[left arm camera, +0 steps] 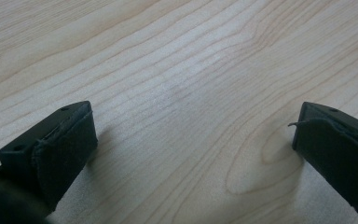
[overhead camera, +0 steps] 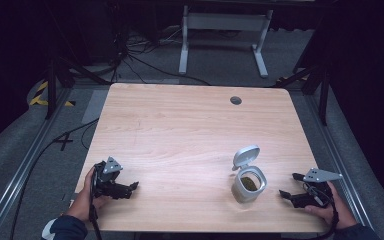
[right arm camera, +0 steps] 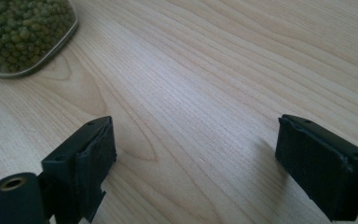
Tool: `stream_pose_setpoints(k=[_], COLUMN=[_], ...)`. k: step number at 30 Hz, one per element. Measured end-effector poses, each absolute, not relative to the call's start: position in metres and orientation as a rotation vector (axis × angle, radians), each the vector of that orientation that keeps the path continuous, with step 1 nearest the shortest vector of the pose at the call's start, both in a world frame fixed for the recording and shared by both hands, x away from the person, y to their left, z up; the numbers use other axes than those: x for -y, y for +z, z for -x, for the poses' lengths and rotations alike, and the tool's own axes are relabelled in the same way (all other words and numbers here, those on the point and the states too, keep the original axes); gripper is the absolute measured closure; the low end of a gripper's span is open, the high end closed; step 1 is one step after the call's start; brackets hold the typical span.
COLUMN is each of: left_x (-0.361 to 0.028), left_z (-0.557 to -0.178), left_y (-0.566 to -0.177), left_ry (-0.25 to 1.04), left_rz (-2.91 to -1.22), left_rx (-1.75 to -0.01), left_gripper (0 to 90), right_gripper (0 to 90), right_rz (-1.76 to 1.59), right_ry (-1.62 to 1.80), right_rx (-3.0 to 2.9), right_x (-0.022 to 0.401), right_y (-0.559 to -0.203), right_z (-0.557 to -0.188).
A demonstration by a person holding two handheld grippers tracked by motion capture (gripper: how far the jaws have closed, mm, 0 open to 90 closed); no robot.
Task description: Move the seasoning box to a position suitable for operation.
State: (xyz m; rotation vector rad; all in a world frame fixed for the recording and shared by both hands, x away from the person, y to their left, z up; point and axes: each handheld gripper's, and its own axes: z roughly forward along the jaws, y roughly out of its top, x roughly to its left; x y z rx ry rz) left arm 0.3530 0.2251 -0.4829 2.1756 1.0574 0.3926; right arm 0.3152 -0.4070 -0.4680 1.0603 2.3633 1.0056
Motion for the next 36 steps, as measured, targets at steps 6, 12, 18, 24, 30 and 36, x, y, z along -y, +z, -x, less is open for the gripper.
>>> stream_pose_setpoints(k=[6,12,18,24,30,36], left_x=[-0.225,-0.228,-0.227,-0.222,-0.213,-0.198], left_z=[-0.353,-0.351,-0.351,-0.351,-0.352,-0.352], left_y=[-0.483,-0.482,-0.479,-0.472,-0.465,-0.454], left_ry=[0.396,0.402,0.386,0.417,0.409,0.430], left_rz=[-2.173,-2.185,-2.178,-2.217,-2.264,-2.253], left_rx=[-1.052,-1.013,-0.994,-0.948,-0.884,-0.800], left_gripper=[0.2,2.2,13.4,39.5,72.4,88.6], right_gripper=[11.9,11.9,11.9,11.9,11.8,11.8], right_rz=[-1.062,-1.065,-1.064,-1.065,-1.065,-1.063], right_ry=[1.005,1.004,1.005,1.005,1.005,1.004], right_rx=[-2.364,-2.361,-2.361,-2.361,-2.361,-2.360], right_x=[0.407,0.407,0.407,0.407,0.407,0.407], right_y=[-0.468,-0.468,-0.468,-0.468,-0.468,-0.468], right_z=[-0.315,-0.315,-0.315,-0.315,-0.315,-0.315])
